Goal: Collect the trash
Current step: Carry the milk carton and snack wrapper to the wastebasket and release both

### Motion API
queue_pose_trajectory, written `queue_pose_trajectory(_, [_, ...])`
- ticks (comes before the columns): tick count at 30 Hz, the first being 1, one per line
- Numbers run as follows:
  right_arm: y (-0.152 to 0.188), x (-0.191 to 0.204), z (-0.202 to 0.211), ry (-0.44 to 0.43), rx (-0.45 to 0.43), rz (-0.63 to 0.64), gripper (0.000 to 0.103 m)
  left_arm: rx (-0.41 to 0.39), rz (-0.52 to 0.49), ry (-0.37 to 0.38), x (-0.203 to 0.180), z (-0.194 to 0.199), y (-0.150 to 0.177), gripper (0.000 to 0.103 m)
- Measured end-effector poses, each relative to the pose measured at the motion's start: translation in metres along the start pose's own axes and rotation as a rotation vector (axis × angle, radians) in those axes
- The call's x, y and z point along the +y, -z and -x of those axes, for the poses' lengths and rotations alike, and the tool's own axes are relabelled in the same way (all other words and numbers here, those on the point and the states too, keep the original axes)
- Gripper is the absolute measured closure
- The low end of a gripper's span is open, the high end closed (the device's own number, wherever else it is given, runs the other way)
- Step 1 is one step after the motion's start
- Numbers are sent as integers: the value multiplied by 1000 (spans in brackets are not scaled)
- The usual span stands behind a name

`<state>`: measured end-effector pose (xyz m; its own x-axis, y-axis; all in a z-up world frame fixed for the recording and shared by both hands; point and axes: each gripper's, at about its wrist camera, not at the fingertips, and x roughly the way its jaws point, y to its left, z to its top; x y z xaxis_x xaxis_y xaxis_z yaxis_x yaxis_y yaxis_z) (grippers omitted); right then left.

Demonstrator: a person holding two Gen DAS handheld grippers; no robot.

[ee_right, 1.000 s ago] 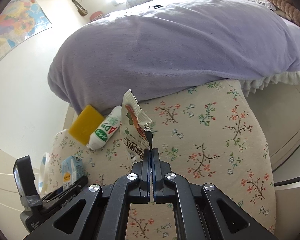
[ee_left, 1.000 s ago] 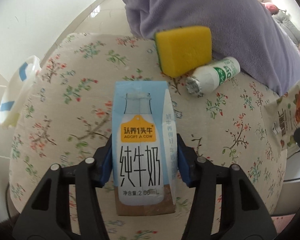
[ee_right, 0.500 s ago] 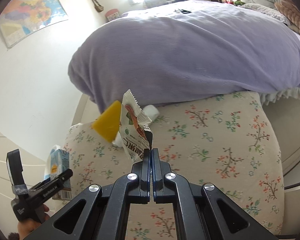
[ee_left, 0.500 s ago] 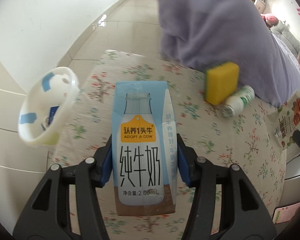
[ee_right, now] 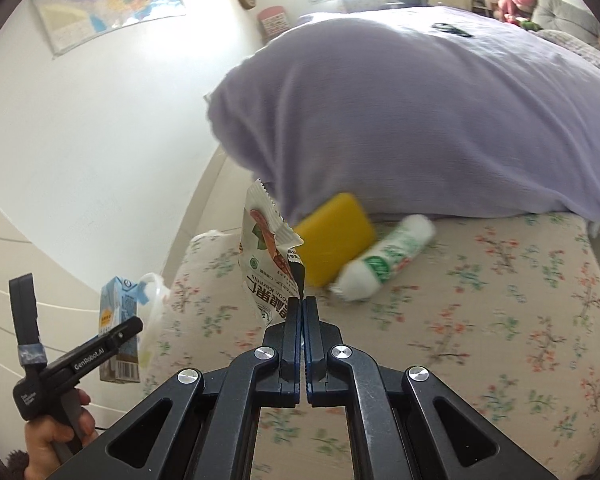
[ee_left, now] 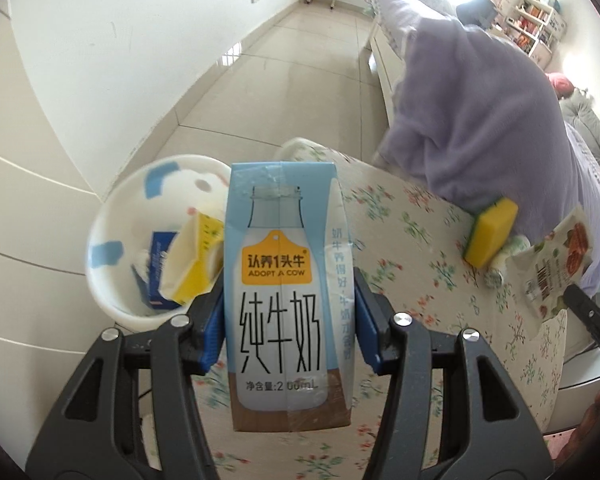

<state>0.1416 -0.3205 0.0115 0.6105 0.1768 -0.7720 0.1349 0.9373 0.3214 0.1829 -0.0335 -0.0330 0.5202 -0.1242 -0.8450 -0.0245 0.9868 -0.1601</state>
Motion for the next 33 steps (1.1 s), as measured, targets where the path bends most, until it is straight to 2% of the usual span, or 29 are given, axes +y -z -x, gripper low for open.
queue_pose_trajectory(9, [2,56,-42,-53,40,50,101,-3,112,58,59,4,-21,47])
queue_pose_trajectory(15, [7,98,-70,-108,69,80,101,0,165,58,96,-2,-29,46])
queue_pose_trajectory(23, [15,158,-110,-178,107,120,101,-6,177,56,127,-14,-36,46])
queue_pose_trajectory(28, [24,177,-127,-201,129,128,101,-26,158,57,134,-19,-40,46])
queue_pose_trajectory(30, [27,182,-133,-208,136,127,101,-30,154,45,137,-20,-42,42])
queue_pose_trajectory(32, [27,184,-137,-214,140,129,101,-29,162,22,140,-18,-42,21])
queue_pose_trajectory(33, [28,185,-139,-216,142,130,101,-39,163,11,142,-16,-42,19])
